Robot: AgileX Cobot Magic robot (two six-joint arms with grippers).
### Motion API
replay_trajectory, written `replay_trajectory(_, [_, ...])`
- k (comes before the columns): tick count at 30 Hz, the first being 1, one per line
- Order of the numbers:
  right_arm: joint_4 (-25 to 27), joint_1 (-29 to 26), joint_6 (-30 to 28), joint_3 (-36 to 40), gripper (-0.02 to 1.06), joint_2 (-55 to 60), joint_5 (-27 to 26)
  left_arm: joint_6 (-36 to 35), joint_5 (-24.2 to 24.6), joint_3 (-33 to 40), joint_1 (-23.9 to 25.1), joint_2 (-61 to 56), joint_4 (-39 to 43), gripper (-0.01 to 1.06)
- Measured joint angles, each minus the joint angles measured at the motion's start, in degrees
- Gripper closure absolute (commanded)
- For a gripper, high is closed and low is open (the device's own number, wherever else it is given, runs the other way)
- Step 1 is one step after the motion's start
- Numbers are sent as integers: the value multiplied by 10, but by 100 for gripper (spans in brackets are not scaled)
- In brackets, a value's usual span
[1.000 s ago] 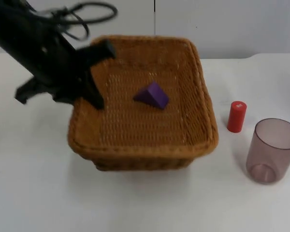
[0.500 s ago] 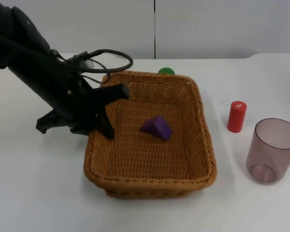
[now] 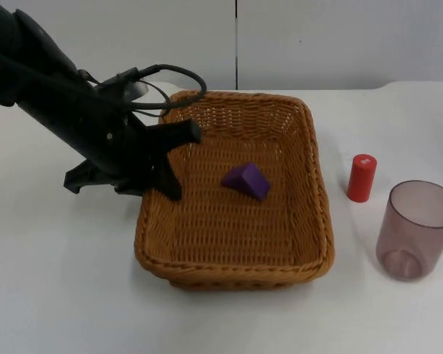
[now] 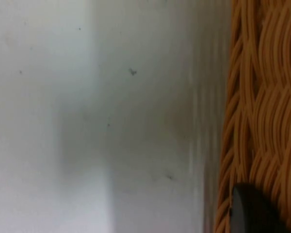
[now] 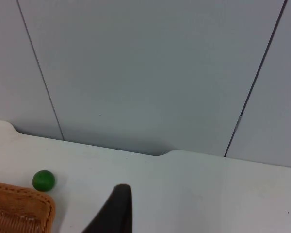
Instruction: Pick up the basket with the left hand and place the triangular block into the basket with the right hand.
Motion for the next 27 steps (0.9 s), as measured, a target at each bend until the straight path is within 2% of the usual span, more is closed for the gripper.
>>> replay_trajectory(10, [0,0,0,0,0,0,0,0,33,0,0,20,-15,104])
replay_trajectory(23, [0,0,-1,0,0,0,0,2,33,0,0,27,-23,103])
replay_trajectory(25, [0,0,-1,0,0,0,0,2,33,0,0,27,-23,94])
replay_trajectory(27, [0,0,-1,0,0,0,0,2,33,0,0,27,-23,75])
